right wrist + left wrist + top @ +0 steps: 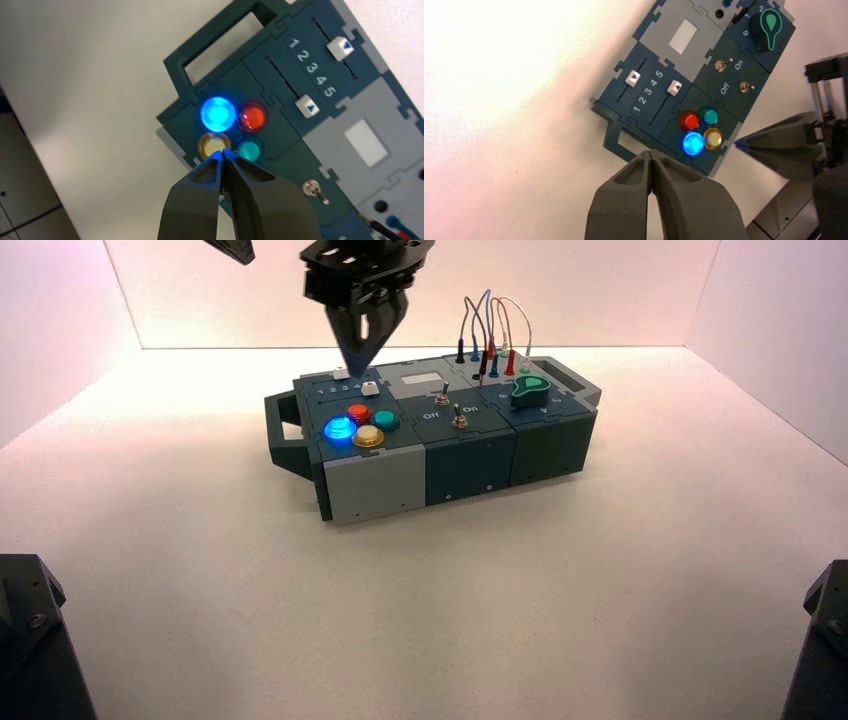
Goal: Push the blue button with the right gripper.
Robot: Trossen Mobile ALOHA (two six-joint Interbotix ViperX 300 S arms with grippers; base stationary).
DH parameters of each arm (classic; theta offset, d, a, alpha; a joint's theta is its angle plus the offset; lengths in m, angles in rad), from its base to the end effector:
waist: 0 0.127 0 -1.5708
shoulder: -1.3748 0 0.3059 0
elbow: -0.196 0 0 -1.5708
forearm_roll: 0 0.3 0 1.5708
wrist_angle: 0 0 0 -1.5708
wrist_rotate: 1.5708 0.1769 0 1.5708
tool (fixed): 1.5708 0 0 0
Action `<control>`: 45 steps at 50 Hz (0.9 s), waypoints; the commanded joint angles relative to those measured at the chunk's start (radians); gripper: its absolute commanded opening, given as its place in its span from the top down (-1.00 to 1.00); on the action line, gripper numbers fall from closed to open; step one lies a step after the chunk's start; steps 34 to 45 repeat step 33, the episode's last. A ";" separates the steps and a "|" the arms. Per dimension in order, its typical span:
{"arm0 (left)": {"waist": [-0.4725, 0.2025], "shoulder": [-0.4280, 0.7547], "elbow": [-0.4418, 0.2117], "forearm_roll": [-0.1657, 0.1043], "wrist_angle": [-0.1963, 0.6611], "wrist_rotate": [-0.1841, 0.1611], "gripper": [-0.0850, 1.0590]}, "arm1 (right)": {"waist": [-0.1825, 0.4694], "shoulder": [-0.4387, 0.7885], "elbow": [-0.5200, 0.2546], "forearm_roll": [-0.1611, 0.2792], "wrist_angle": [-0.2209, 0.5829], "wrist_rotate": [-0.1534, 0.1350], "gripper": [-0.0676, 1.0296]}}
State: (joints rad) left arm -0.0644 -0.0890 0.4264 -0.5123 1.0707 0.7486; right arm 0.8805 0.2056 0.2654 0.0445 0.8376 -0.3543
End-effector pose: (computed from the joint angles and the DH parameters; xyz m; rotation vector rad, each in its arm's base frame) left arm 0.3454 -0.0985 0.1761 0.1460 1.1915 -0.7357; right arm 0.2711 0.3375 0.1017 -0.8181 1.1094 0.9834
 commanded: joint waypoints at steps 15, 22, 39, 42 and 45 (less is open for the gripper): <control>0.005 -0.003 -0.029 -0.006 -0.011 -0.008 0.91 | -0.003 -0.069 0.031 -0.023 0.012 -0.003 0.92; 0.005 0.005 -0.029 -0.006 -0.011 -0.009 0.91 | -0.005 -0.072 0.037 -0.023 0.000 -0.003 0.92; 0.005 0.002 -0.029 -0.008 -0.011 -0.009 0.91 | -0.005 -0.067 0.040 -0.023 -0.015 -0.002 0.92; 0.005 0.002 -0.029 -0.008 -0.011 -0.009 0.91 | -0.005 -0.067 0.040 -0.023 -0.015 -0.002 0.92; 0.005 0.002 -0.029 -0.008 -0.011 -0.009 0.91 | -0.005 -0.067 0.040 -0.023 -0.015 -0.002 0.92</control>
